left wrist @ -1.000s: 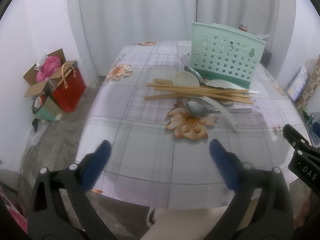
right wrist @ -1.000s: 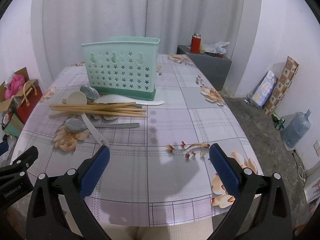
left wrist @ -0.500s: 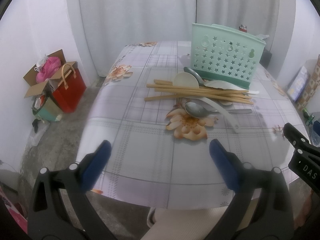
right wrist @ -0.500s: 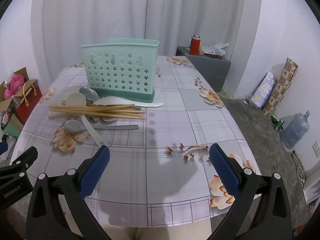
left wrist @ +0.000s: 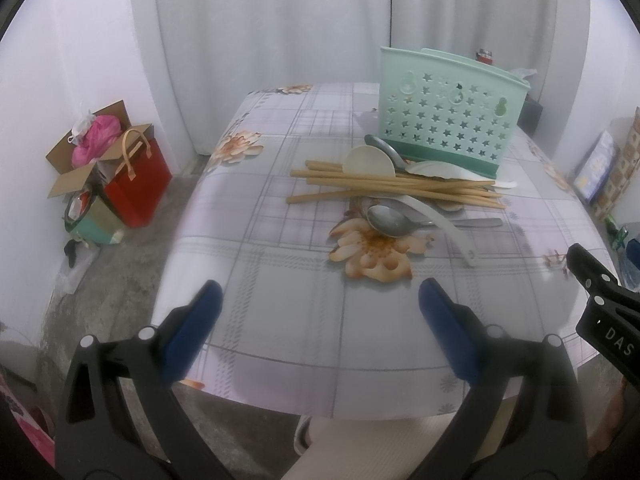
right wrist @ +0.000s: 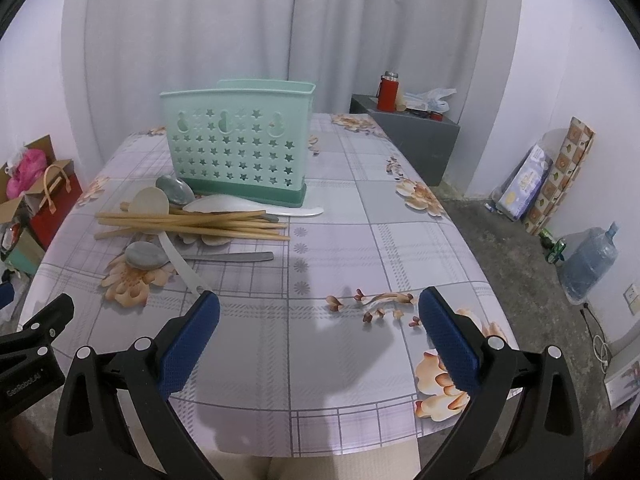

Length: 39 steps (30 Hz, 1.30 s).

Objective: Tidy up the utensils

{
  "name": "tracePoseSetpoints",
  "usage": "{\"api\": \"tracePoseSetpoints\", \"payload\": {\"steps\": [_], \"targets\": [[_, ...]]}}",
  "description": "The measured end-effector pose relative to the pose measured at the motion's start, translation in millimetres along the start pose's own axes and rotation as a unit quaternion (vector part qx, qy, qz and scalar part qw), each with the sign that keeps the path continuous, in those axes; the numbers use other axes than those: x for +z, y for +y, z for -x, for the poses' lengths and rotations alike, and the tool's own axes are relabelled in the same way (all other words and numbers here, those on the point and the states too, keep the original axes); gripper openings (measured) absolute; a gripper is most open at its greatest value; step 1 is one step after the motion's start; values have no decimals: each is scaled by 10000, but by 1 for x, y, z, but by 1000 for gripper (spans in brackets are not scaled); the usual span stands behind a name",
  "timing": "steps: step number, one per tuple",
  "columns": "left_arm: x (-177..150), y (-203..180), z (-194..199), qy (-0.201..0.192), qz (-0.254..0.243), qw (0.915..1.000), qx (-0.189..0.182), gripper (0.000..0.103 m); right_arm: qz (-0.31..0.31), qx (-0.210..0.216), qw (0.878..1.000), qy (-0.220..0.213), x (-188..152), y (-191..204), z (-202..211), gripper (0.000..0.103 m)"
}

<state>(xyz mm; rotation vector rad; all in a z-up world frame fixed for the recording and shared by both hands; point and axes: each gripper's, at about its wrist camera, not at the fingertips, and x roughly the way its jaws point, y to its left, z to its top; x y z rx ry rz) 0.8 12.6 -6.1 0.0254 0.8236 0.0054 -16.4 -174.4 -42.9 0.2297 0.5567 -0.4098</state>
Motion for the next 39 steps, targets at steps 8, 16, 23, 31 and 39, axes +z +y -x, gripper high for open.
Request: {"api": "tracePoseSetpoints", "payload": {"steps": [8, 16, 23, 31, 39], "targets": [[0, 4, -1, 24, -23, 10000, 11, 94, 5, -21, 10000, -1, 0, -1, -1, 97], [0, -8, -4, 58, -90, 9999, 58, 94, -21, -37, 10000, 24, -1, -4, -7, 97], [2, -14, -17, 189, -144, 9997, -113, 94, -85, 80, 9999, 73, -1, -8, -17, 97], [12, -8, -24, -53, 187, 9914, -1294, 95, -55, 367, 9992, -111, 0, -17, -26, 97], [34, 8, -36, -271, 733, 9787, -1899, 95, 136, 379, 9990, -187, 8, -21, -37, 97]]}}
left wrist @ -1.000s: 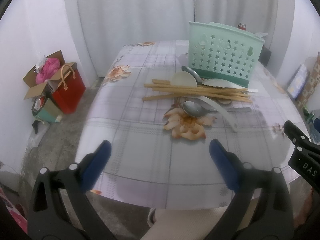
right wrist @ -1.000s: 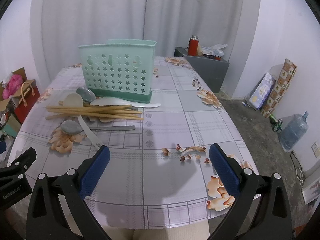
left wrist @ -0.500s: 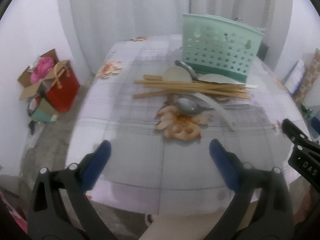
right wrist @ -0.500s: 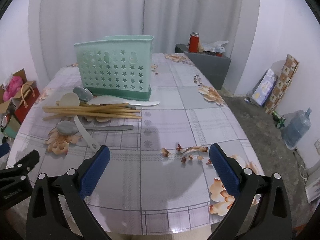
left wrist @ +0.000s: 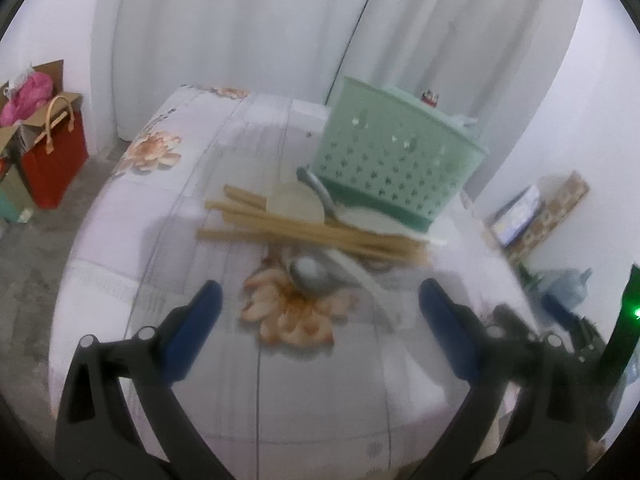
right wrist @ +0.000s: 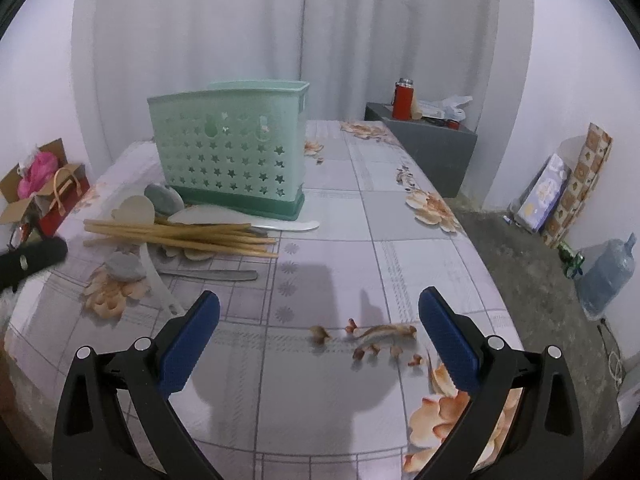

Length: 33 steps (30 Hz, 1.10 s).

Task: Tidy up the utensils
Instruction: 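Reach the left tool to the wooden chopstick pile and close on chopsticks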

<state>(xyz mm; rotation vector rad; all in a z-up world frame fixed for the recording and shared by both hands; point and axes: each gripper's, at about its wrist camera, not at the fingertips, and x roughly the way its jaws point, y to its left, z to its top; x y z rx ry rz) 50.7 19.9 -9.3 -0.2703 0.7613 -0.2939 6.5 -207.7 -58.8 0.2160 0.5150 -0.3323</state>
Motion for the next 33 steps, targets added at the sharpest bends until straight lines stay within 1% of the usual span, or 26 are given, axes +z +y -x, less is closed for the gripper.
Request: {"api": "tracePoseSetpoints", "payload": {"steps": [1, 4, 5, 8, 9, 12, 16, 19, 21, 22, 25, 26, 27, 28, 30, 31, 33], "targets": [[4, 2, -2, 7, 42, 9999, -103, 95, 36, 44, 10000, 13, 2, 0, -3, 97], [12, 10, -9, 26, 115, 9997, -227, 95, 69, 274, 9996, -43, 5, 0, -6, 97], [15, 13, -12, 27, 161, 9993, -344, 95, 76, 453, 9989, -131, 6, 1, -6, 97], [22, 16, -22, 101, 206, 9989, -408, 94, 199, 770, 9961, -380, 11, 5, -5, 97], [23, 16, -25, 150, 205, 9987, -438, 94, 260, 802, 9956, -401, 13, 7, -6, 97], [27, 23, -38, 346, 330, 9975, -525, 94, 505, 867, 9945, -307, 22, 15, -13, 97], [30, 30, -46, 419, 447, 9969, -504, 93, 631, 1226, 9903, -167, 28, 20, -22, 97], [33, 36, -52, 484, 641, 9952, -561, 76, 687, 1475, 9866, -150, 31, 23, -27, 97], [34, 42, -58, 549, 902, 9927, -578, 70, 683, 1628, 9842, -101, 32, 26, -30, 97], [35, 46, -62, 580, 1032, 9912, -588, 64, 679, 1697, 9831, -54, 33, 28, -32, 97], [35, 62, -75, 766, 1601, 9817, -691, 55, 656, 1873, 9801, 57, 33, 32, -38, 97], [35, 67, -78, 833, 1817, 9770, -745, 51, 652, 1909, 9794, 67, 33, 33, -39, 97], [35, 74, -82, 897, 2099, 9702, -810, 50, 645, 1934, 9790, 70, 34, 33, -39, 97], [34, 78, -84, 918, 2269, 9658, -859, 49, 630, 1955, 9786, 75, 34, 33, -39, 97], [32, 87, -89, 950, 2679, 9536, -996, 47, 596, 1994, 9781, 93, 34, 31, -40, 97], [29, 93, -93, 976, 2943, 9450, -1035, 45, 566, 2014, 9778, 104, 34, 31, -40, 97], [26, 98, -100, 1041, 3275, 9330, -1067, 38, 524, 2026, 9778, 133, 36, 29, -43, 97]]}}
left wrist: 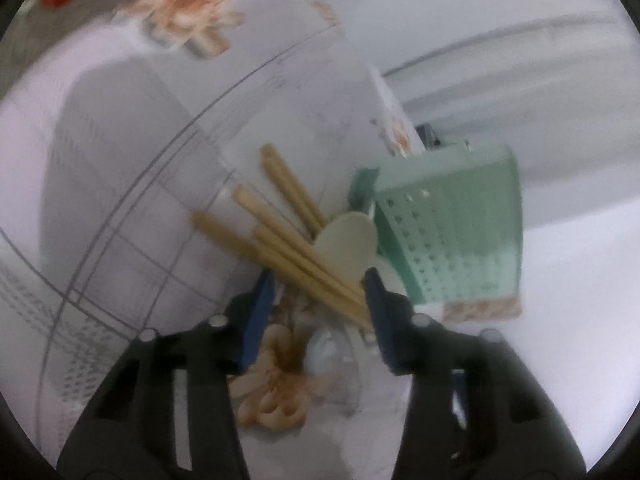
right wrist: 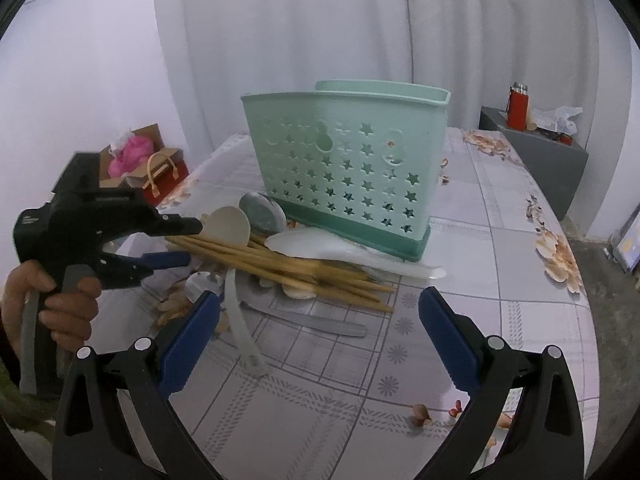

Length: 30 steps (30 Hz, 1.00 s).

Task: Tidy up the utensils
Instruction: 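Reach the left tool to the wooden chopstick pile and close on chopsticks, then lift one wooden chopstick upright out of the pile with the left tool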

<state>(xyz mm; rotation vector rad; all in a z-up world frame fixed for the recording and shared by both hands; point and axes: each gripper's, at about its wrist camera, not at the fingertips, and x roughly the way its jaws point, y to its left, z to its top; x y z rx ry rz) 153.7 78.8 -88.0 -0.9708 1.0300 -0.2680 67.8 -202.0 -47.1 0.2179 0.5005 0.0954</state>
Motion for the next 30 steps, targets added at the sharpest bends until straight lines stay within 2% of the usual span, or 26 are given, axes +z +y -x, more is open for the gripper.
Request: {"api": "tracePoseSetpoints", "payload": {"steps": [1, 3, 5, 8, 13, 25, 30], "targets": [[2, 5, -3, 1, 231, 9997, -69, 33, -19, 8, 10000, 1, 1, -1, 0, 97], [2, 7, -5, -25, 363, 9993, -92, 29, -57, 12, 10000, -30, 2, -2, 3, 97], [0, 7, -6, -75, 409, 9991, -72, 17, -52, -19, 10000, -66, 2, -3, 7, 97], [-5, 7, 0, -123, 356, 9992, -156, 9, -65, -72, 9999, -81, 2, -4, 10, 97], [-13, 7, 19, -286, 178, 9990, -294, 9, -116, -77, 9999, -77, 2, -4, 14, 97], [-44, 12, 42, -133, -228, 9986, -464, 10, -117, -91, 9999, -65, 1, 9, 22, 97], [-59, 15, 46, -2, -682, 9976, -97, 9, -53, -129, 9999, -14, -1, 15, 24, 97]]}}
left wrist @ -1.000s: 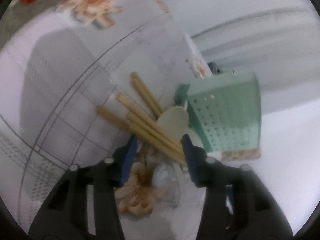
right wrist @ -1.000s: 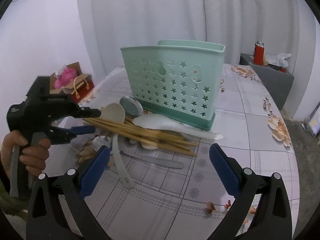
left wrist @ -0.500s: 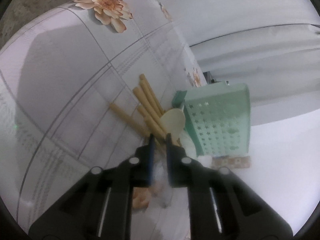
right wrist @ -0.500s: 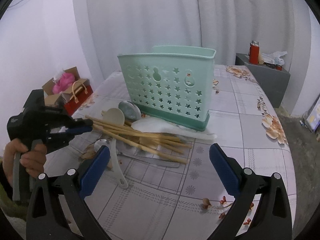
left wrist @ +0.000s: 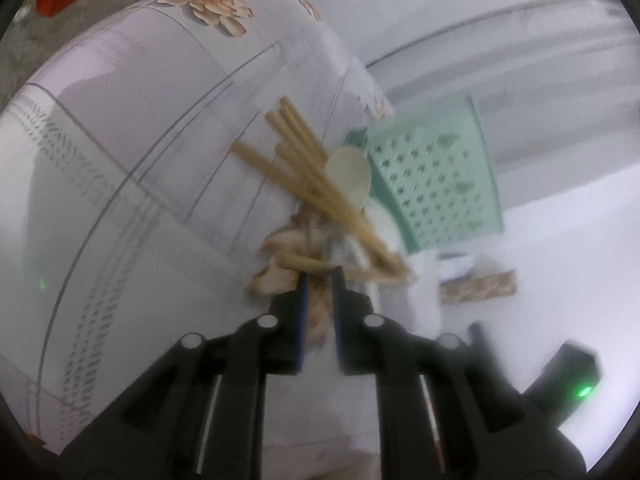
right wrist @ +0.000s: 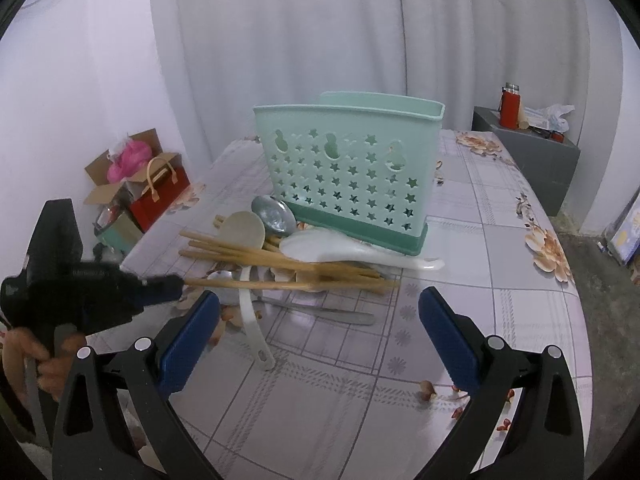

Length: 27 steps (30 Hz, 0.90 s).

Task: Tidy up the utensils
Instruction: 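Lift one wooden chopstick upright out of the pile with the left tool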

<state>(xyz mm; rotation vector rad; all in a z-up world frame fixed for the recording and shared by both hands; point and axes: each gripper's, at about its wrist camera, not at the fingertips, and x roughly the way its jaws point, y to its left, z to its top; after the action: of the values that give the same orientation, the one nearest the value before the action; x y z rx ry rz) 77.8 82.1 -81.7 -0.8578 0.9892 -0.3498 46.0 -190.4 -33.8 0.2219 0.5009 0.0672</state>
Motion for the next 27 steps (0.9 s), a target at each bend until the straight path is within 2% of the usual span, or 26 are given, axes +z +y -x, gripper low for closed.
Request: {"api": "tracePoseSetpoints", "payload": {"steps": [3, 6, 8, 11, 15, 17, 18, 19, 22, 23, 24, 27], "targets": [[-11, -1, -1, 256, -377, 9984, 328, 10, 16, -48, 10000, 4, -1, 3, 2, 97], [-24, -9, 9, 386, -1051, 9923, 520, 17, -28, -106, 9999, 9, -4, 2, 3, 97], [-32, -21, 17, 401, -1682, 9829, 626, 18, -109, -155, 9998, 29, -7, 0, 3, 97], [-39, -46, 26, 215, -2676, 9608, 688, 20, -282, -229, 9993, 19, -9, -7, 7, 97], [-39, -82, 17, -55, -3855, 9197, 739, 25, -553, -420, 9976, -55, -11, -22, 15, 97], [-39, -103, 1, -148, -4506, 8884, 866, 25, -732, -508, 9959, -118, -12, -32, 22, 97], [-41, -110, -6, -160, -4720, 8767, 915, 25, -814, -543, 9951, -156, -13, -36, 26, 97], [-42, -119, -15, -185, -5056, 8568, 998, 25, -866, -567, 9945, -181, -14, -39, 27, 97], [-44, -137, -37, -160, -5706, 8135, 1111, 25, -1031, -650, 9922, -251, -19, -48, 34, 97], [-43, -139, -43, -111, -5841, 8036, 1138, 25, -1094, -648, 9915, -270, -23, -52, 36, 97], [-44, -142, -52, -29, -6018, 7899, 1179, 25, -1129, -629, 9912, -275, -24, -54, 36, 97], [-51, -148, -68, 94, -6381, 7591, 1285, 25, -1204, -554, 9908, -269, -29, -58, 35, 97]]}}
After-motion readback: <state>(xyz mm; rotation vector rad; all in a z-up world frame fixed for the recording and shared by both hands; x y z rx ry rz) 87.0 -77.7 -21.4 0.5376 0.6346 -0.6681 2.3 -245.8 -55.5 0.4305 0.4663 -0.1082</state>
